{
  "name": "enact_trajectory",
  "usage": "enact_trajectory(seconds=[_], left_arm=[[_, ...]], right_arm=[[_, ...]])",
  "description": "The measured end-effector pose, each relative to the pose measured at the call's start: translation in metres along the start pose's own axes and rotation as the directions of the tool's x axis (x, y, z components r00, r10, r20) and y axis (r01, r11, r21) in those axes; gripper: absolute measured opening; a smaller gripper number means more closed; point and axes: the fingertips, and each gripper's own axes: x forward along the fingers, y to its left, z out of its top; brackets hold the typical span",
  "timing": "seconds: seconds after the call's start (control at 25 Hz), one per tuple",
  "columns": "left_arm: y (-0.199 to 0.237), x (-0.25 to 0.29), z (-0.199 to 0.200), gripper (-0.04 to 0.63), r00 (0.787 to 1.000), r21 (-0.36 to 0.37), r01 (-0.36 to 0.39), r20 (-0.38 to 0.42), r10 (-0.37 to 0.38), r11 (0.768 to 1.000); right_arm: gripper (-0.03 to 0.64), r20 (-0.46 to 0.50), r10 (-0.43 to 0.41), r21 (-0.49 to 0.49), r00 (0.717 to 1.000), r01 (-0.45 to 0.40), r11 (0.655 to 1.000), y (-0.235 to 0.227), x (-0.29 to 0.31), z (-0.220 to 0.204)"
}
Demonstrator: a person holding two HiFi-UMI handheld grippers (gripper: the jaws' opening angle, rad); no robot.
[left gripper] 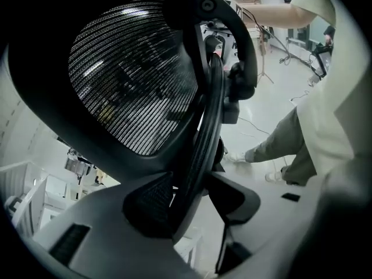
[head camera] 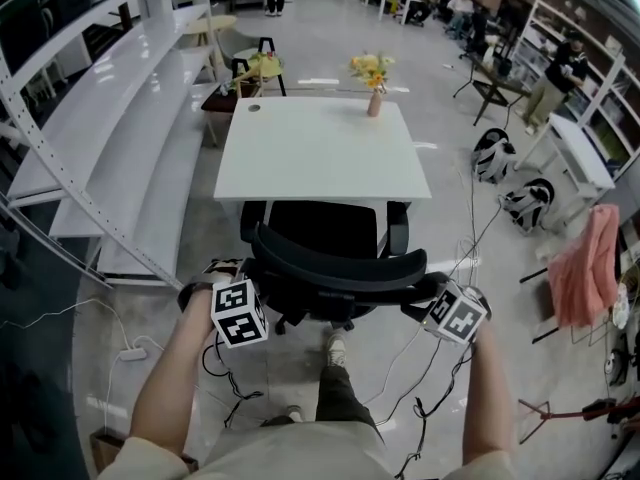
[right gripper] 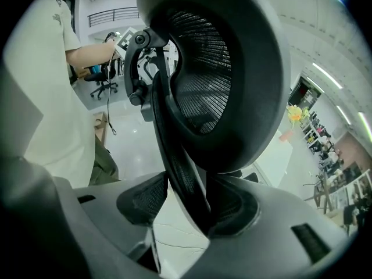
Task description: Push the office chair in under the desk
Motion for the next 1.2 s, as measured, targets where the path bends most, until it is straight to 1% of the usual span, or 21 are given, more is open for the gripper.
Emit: enact_trajectory(seconds=[0.16,0.32,0.4,0.52,0.72,0.88,1.2], left_arm=[[0.023,0.015,0.008,0.198,1.000,-0.015,-0.004,-0.009,0.003,1.000],[0.043,0.026,0.008,0.196,0.999,-0.047,0.033,-0.039,-0.035,0.998],[0.051,0.029,0.007,0.196,0.998,-0.061,0.036,-0.049,-0.038,0.998],[0.064,0.035,0.014,0.198,0.998,-0.074,0.020,-0.050,-0.024,0.997],[0.083,0.045,0.022,0.198,0.998,-0.101,0.006,-0.059,-0.012,0.995],[0.101,0.055,0.028,0.201,0.998,-0.114,-0.020,-0.061,0.013,0.993],[0.148,0.078,0.029,0.203,0.995,-0.148,-0.035,-0.092,0.022,0.988]], right_arm=[[0.212,0.010,0.014,-0.020,1.000,-0.014,1.000,-0.031,0.007,0.002],[0.210,0.016,0.046,-0.044,0.999,-0.045,0.998,-0.054,0.015,0.008],[0.209,0.008,0.056,-0.059,0.998,-0.055,0.997,-0.065,0.019,0.010],[0.209,0.001,0.062,-0.072,0.998,-0.062,0.995,-0.086,0.022,0.011],[0.207,-0.005,0.099,-0.092,0.995,-0.099,0.991,-0.116,0.027,0.014],[0.209,0.003,0.094,-0.110,0.996,-0.093,0.989,-0.142,0.032,0.016],[0.202,-0.002,0.102,-0.140,0.995,-0.102,0.985,-0.193,0.049,0.031]])
